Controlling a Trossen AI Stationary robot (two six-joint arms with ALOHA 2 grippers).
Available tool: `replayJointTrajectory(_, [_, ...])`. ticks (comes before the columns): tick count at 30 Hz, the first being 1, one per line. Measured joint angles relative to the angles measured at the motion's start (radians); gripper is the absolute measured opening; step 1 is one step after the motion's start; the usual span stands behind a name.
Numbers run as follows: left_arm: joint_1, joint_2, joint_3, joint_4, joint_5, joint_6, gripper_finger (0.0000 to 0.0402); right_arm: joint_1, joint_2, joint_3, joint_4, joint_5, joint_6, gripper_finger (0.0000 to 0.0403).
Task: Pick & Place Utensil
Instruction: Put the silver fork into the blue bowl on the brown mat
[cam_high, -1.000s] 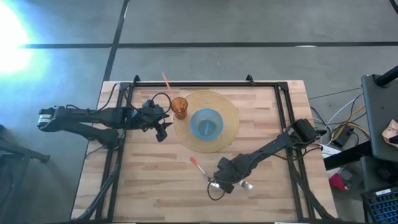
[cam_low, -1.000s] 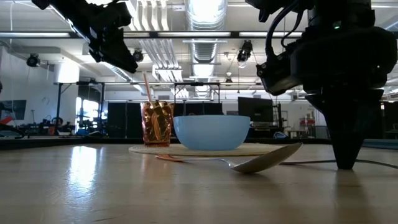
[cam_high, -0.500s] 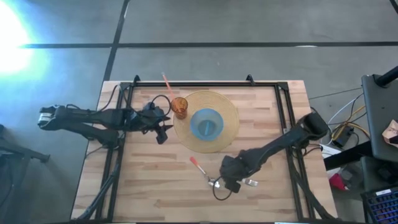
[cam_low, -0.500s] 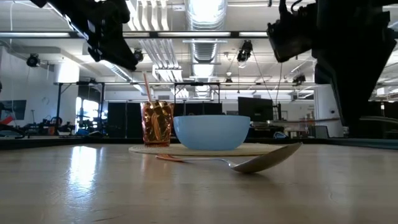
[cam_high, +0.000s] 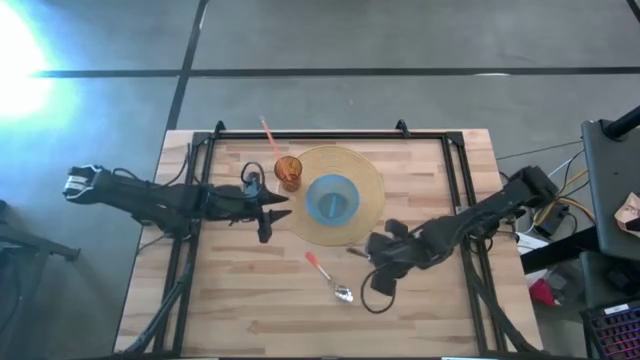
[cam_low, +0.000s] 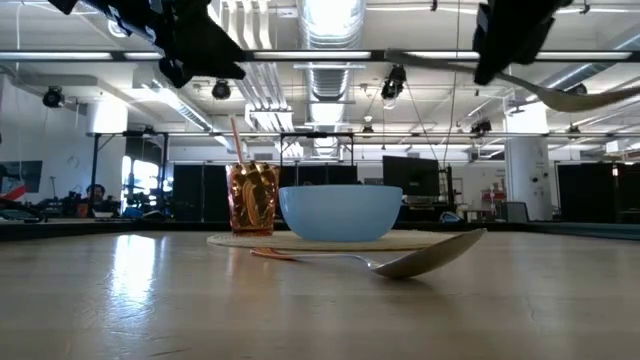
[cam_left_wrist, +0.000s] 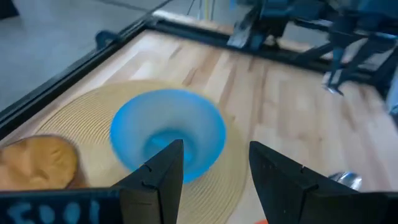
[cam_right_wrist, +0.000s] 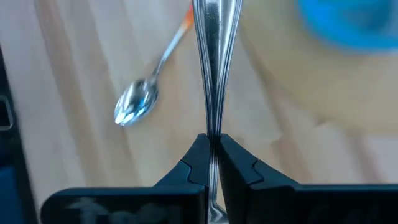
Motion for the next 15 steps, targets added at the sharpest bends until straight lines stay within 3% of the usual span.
replayJointTrajectory(10, [-0.040,0.004,-0.156,0.484,0.000,0.062,0.0175,-0.015,-0.162,-0.004,0.058,0.403,-0.109,0.0013])
replayJointTrajectory(15, [-0.046,0.004,-0.198,0.640,0.002,0.089,0.0174,-0.050,-0.182,-0.012,0.162,0.535,-0.228,0.0013])
